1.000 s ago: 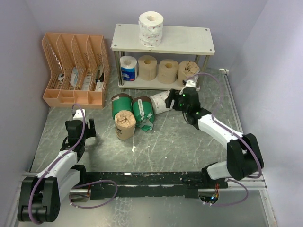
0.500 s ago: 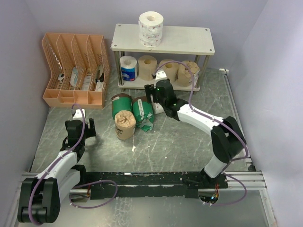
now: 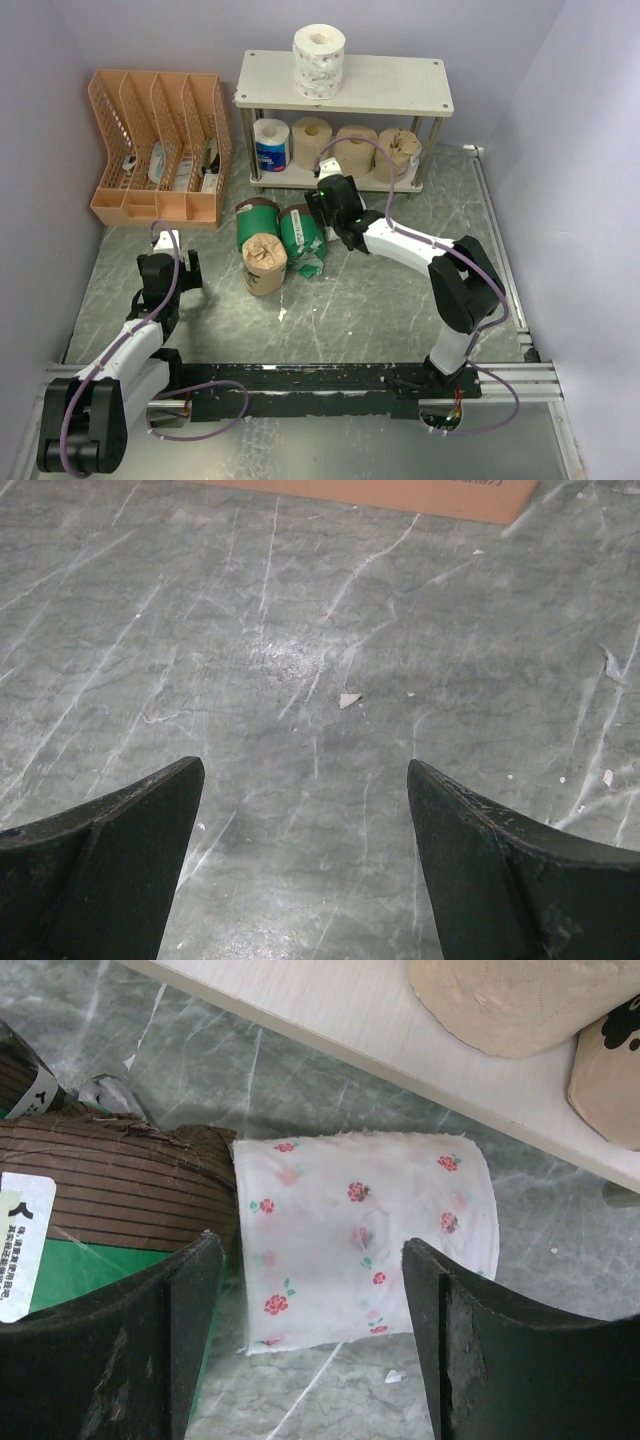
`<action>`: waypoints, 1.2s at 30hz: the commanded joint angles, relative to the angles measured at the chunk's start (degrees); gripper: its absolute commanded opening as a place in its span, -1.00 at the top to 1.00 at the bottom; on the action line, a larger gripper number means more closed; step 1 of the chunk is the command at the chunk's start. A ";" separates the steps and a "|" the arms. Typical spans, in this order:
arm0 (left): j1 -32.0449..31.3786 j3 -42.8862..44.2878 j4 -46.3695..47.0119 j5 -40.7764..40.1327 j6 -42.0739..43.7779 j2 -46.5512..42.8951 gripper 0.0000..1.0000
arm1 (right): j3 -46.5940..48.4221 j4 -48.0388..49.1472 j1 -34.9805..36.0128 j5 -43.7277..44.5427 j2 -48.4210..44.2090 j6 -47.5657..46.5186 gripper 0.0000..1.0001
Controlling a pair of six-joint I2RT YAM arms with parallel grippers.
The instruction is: Place and organize the paper towels onto the shelf
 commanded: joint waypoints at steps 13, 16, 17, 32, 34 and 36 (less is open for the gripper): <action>-0.18 0.63 1.88 0.55 -0.10 -1.14 -0.88 | 5.81 -4.49 3.51 12.00 12.77 -4.18 0.36; -0.27 0.63 1.88 0.51 -0.10 -1.08 -0.88 | 5.76 -4.78 3.54 13.02 12.36 -4.28 0.85; -0.26 0.63 1.88 0.47 -0.11 -1.05 -0.88 | 5.52 -4.90 3.46 13.41 11.74 -4.34 1.00; -0.18 0.64 2.05 0.77 -0.02 -1.00 -0.88 | -4.97 -2.03 -21.16 -24.95 -14.65 22.06 1.00; -0.18 0.57 2.06 0.78 -0.02 -1.04 -0.88 | -7.18 1.27 -24.63 -31.19 -16.80 26.49 1.00; -0.20 0.55 2.03 0.86 -0.01 -1.04 -0.88 | -8.24 3.18 -27.17 -36.58 -17.56 30.27 1.00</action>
